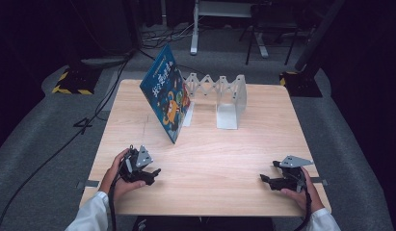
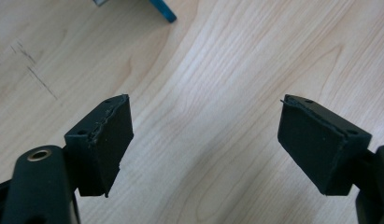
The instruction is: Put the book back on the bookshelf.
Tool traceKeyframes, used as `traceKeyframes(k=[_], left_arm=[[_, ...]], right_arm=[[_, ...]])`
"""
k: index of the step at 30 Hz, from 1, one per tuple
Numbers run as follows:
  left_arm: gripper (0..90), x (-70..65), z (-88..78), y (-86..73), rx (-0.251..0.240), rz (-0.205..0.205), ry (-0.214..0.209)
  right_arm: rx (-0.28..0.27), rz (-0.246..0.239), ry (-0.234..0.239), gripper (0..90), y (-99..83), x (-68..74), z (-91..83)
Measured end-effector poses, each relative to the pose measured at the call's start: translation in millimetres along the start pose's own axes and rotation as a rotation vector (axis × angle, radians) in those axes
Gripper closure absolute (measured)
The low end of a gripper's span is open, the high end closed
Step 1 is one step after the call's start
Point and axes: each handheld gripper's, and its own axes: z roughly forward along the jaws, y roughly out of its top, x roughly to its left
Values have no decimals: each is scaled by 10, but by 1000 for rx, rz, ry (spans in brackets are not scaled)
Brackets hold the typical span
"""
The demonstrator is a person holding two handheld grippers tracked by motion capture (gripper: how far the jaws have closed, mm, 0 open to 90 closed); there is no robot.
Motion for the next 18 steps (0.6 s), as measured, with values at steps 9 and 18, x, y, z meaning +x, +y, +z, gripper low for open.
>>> traceKeyframes(k=[9, 18], left_arm=[[177, -42, 64, -172, 30, -17, -19], [175, -22, 38, -347, 10, -84, -49]], right_arm=[[-1, 0, -1, 187, 0, 0, 0], [0, 0, 0, 187, 0, 0, 0]])
